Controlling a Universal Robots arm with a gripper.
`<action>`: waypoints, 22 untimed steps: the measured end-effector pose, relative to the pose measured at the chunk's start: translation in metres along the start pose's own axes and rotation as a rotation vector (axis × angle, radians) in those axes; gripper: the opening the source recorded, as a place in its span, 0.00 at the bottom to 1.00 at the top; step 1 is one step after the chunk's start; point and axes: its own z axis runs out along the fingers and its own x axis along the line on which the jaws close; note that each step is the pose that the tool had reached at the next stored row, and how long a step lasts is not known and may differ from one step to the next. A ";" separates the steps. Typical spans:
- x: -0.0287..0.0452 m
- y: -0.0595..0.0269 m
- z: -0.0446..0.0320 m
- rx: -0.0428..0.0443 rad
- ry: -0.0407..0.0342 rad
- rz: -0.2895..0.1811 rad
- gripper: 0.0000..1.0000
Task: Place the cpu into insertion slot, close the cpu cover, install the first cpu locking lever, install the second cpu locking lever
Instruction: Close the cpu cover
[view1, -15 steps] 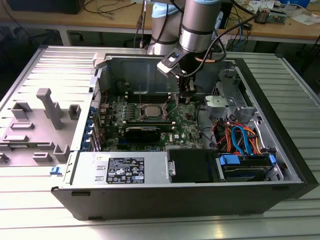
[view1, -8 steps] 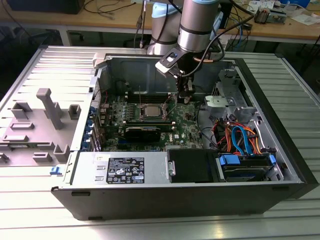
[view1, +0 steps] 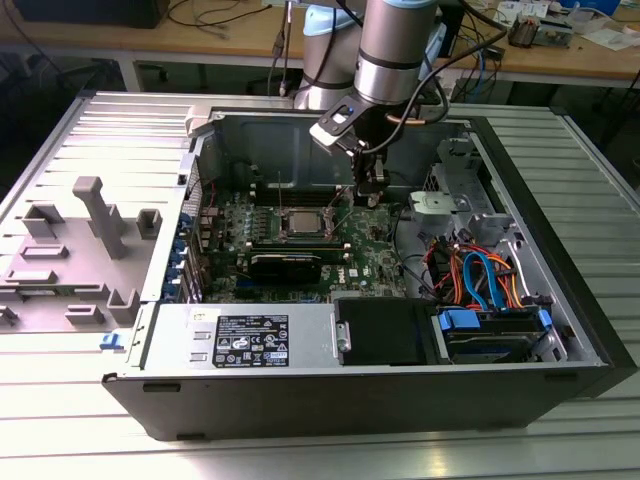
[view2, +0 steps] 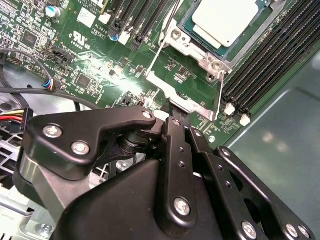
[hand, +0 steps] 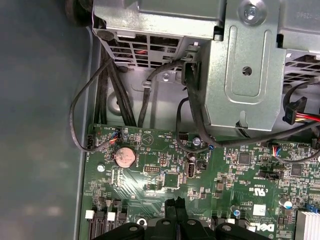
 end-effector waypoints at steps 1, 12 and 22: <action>0.0000 -0.0002 0.0000 0.0000 0.0000 0.000 0.11; 0.0002 -0.0022 0.0000 0.0000 -0.0001 0.000 0.11; 0.0003 -0.0036 0.0001 0.0000 0.0000 0.000 0.11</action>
